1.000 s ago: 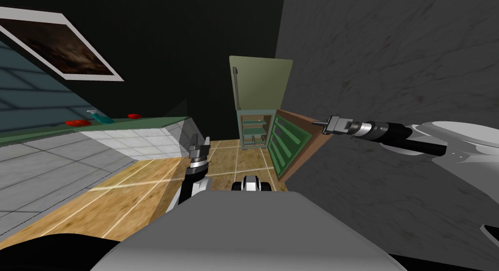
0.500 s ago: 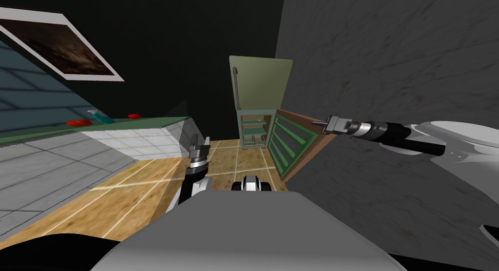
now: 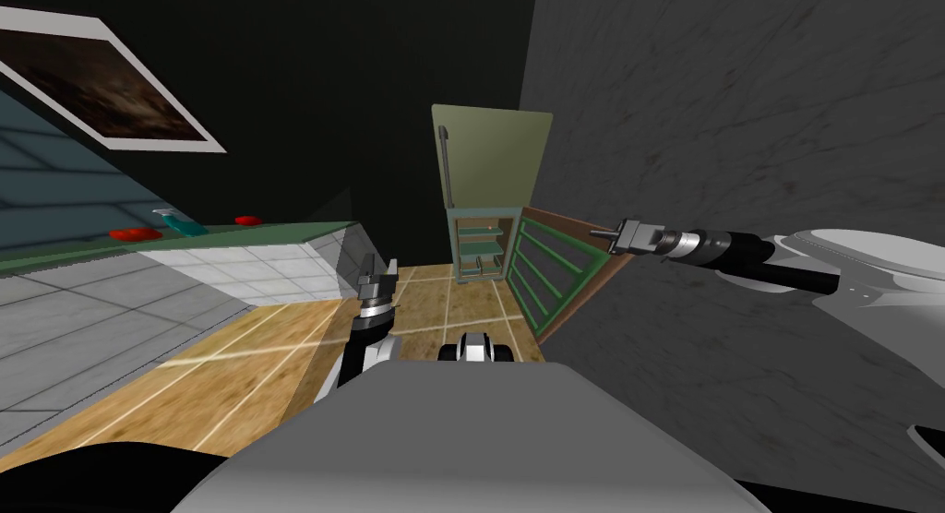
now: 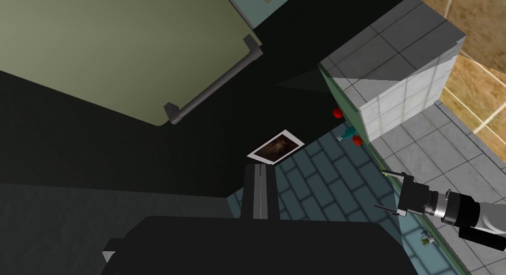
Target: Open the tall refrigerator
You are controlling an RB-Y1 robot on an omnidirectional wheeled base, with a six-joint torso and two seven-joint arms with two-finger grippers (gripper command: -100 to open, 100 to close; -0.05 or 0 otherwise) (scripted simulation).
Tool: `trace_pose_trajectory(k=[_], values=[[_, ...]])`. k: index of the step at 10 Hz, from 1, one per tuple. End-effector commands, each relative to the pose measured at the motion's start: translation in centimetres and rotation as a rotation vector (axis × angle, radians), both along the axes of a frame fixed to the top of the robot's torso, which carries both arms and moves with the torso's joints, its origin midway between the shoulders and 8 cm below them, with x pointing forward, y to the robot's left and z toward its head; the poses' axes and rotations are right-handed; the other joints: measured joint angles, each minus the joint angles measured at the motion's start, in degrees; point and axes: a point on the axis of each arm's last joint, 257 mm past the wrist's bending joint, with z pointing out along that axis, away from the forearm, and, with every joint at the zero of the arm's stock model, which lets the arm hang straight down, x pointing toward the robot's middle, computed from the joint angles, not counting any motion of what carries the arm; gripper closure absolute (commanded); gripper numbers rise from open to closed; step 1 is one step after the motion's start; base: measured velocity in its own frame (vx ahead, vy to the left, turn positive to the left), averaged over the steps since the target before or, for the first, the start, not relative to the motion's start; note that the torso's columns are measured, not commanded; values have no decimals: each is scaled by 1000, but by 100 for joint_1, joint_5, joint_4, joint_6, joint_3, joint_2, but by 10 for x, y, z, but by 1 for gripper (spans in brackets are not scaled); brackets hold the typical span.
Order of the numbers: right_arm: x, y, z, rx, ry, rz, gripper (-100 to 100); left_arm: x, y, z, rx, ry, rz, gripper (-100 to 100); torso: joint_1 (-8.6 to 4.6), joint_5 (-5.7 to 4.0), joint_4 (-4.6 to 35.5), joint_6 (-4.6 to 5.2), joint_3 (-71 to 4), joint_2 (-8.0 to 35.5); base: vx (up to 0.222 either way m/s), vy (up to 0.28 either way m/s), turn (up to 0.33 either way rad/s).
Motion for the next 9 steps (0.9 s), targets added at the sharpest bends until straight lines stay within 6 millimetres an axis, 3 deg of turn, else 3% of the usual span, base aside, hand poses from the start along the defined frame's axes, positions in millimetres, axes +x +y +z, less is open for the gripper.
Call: trace_pose_trajectory(k=[1, 9], values=[[0, -3, 18, -28, -26, -4, 100, 0, 0, 0, 0, 0, 0, 0, -8, 2, 2, 9, -3, 0, 6, 10, -11], [0, -3, 20, -32, -28, -4, 100, 0, 0, 0, 0, 0, 0, 0, -12, 18, 6, 0, -13, -4, 1, 0, 2]])
